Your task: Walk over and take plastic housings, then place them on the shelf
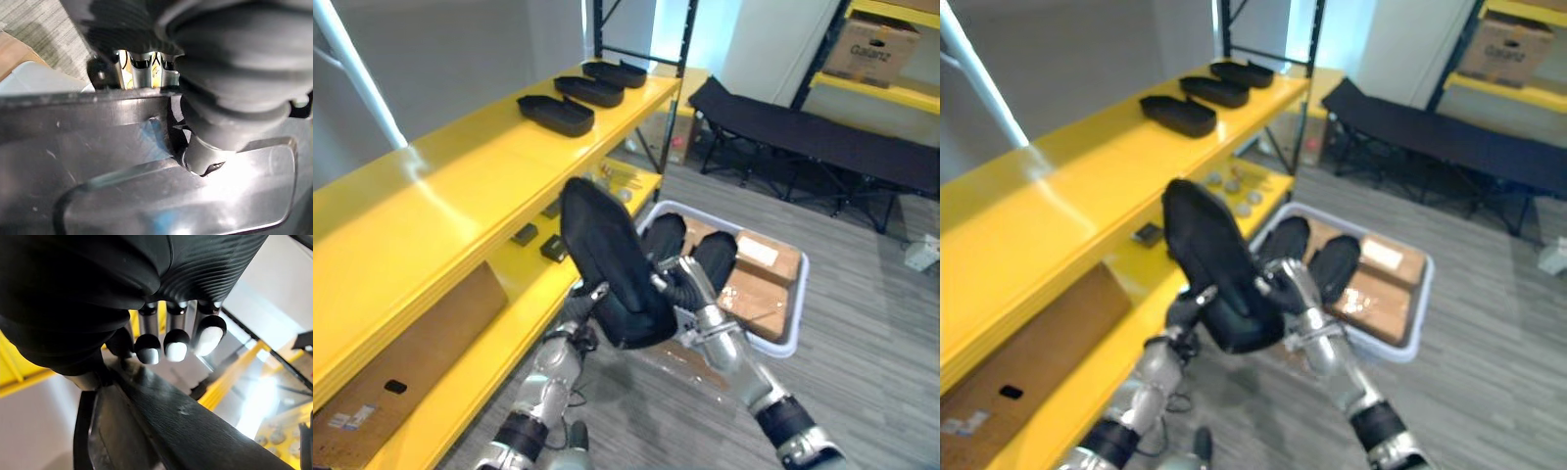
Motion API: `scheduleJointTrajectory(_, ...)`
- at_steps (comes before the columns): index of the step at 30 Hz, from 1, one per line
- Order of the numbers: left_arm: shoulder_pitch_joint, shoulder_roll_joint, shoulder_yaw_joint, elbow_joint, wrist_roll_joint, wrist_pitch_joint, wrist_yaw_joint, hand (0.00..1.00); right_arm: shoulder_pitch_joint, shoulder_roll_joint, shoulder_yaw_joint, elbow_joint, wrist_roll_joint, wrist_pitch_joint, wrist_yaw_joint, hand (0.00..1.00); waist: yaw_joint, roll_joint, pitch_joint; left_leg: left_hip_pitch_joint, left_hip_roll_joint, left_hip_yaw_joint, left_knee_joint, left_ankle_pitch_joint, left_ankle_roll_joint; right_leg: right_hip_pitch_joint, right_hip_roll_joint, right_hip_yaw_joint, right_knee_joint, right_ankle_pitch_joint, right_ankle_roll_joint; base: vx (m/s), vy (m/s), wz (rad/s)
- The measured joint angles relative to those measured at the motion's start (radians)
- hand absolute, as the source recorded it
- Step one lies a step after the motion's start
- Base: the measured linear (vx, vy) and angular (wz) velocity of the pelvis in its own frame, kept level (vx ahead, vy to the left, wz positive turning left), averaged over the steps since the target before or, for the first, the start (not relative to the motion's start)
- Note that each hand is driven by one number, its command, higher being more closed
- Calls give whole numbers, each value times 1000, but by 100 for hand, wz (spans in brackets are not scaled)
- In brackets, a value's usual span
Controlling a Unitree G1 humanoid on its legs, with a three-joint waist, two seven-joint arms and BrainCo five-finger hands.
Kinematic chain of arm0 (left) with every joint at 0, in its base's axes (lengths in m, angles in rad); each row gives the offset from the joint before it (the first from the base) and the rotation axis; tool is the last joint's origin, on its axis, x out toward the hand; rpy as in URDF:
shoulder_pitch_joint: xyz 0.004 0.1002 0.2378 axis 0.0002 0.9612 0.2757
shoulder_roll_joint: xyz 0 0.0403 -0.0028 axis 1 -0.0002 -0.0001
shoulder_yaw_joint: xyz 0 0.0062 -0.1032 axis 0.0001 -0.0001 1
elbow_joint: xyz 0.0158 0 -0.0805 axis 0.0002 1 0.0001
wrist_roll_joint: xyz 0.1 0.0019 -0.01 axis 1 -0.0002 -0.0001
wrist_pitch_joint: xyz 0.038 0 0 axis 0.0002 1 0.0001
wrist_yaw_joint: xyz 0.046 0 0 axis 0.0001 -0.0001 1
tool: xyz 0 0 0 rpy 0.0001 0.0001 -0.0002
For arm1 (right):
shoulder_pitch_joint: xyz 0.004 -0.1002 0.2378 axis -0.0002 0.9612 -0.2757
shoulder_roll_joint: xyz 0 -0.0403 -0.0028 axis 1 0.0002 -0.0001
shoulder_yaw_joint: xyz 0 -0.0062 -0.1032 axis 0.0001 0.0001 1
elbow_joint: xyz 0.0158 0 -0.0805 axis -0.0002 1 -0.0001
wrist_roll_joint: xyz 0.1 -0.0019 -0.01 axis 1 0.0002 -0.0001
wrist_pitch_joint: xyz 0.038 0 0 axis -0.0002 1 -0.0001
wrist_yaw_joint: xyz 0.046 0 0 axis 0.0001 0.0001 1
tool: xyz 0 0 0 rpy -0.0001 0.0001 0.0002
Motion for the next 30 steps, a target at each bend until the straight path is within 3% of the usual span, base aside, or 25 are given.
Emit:
scheduleJointTrajectory(7,18,0,-31,-33,-71,-46,-1,100,20,12,20,-38,22,26,-33,100,-3,-9,-4,-5,-14,3,0,-4,6,-7,-9,1,3,2,-3,5,3,0)
scheduleJointTrajectory(15,16,0,-58,-53,-71,-114,29,100,23,12,32,-48,58,27,-57,100,-4,-9,-4,-4,-17,5,1,-7,6,-7,-11,3,4,1,-2,0,0,0)
scheduleJointTrajectory(16,15,-1,-68,-53,-69,-121,45,100,25,12,32,-48,59,29,-62,0,-4,-9,-4,-4,-17,6,1,-7,7,-9,-12,4,5,1,-2,0,0,0)
scheduleJointTrajectory(22,-18,-4,-77,-56,-3,-125,121,100,39,5,42,-43,103,36,-68,0,-6,-8,-3,-5,-18,10,1,-8,8,-17,-15,8,15,-2,-1,0,0,0)
scheduleJointTrajectory(25,-32,-4,-62,-114,217,-126,216,100,57,-1,45,-32,203,82,-30,0,-7,-5,-2,-5,-19,9,1,-8,8,-20,-18,8,24,-7,1,0,0,0)
scheduleJointTrajectory(27,-55,-3,-56,-170,461,-109,268,100,73,-10,58,10,282,120,25,0,-4,-2,-1,-5,-22,7,1,-8,8,-20,-20,7,27,-9,3,0,0,0)
scheduleJointTrajectory(30,-93,-2,-59,-257,659,-98,280,100,83,-1,71,68,401,140,91,0,-5,5,3,-5,-22,7,1,-8,8,-19,-21,7,27,-9,3,0,0,0)
